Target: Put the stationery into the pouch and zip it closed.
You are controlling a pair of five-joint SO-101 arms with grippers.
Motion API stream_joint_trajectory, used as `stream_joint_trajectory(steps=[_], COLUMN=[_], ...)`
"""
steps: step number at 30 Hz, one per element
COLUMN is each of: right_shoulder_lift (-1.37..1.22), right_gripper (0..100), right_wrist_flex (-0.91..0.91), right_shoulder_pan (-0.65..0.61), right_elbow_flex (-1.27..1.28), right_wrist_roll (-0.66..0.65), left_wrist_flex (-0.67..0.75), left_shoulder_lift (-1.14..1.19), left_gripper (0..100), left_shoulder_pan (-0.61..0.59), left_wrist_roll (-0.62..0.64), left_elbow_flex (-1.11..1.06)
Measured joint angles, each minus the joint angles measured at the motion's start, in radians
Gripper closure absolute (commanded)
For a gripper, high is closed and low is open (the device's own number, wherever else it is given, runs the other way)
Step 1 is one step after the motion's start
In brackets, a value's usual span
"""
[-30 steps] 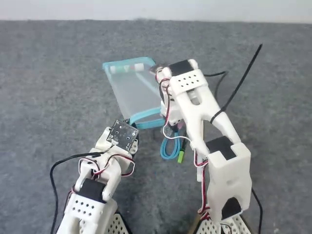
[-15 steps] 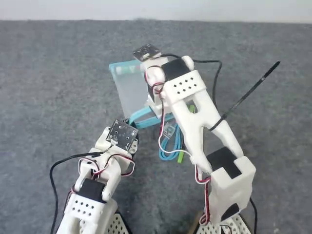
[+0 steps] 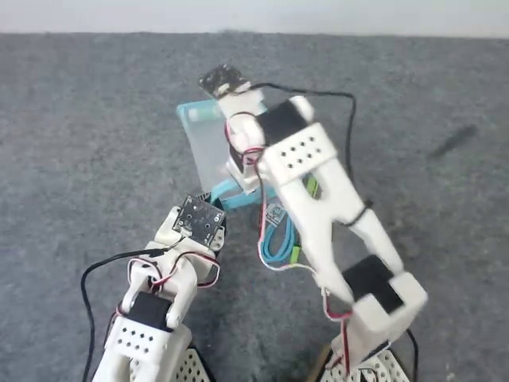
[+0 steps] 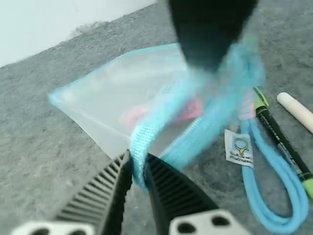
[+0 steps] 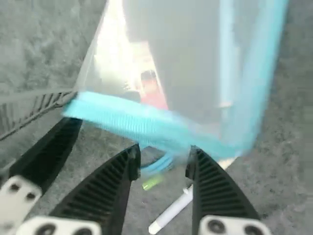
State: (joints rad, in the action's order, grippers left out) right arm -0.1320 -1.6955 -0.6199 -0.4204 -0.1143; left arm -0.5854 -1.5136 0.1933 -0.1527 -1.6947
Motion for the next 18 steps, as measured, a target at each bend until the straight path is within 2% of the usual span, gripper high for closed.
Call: stream_joint_trajectory(steps=[5,8,11,14,17,18], right_shoulder_lift=[0.150,0.173,0.170,0.152,0.140,0.140], right_gripper=[84.2,84.3,84.3,84.3,84.3,84.3], right_wrist_flex=[-0.051,-0.054,-0.023,0.098,0.218,0.242], right_shoulder_pan=[0.057,0.164,0.290,0.359,0.370,0.365], right_elbow_flex=[-0.002,0.078,0.273,0.505,0.710,0.761], right_wrist_roll=[-0.009,-0.009,-0.009,-0.009,-0.008,-0.008], left_wrist_flex=[-0.002,-0.002,-0.002,-0.005,-0.051,-0.063], left_shoulder_lift=[0.002,0.002,0.002,0.002,0.002,0.002], left_gripper=[99,99,99,99,99,99], left_shoulder_pan=[-0.069,-0.184,-0.288,-0.247,-0.112,-0.110], left_wrist_roll=[0.029,0.137,0.190,0.163,0.044,0.032], left_elbow_flex=[-0.002,0.011,0.028,0.028,0.029,0.029])
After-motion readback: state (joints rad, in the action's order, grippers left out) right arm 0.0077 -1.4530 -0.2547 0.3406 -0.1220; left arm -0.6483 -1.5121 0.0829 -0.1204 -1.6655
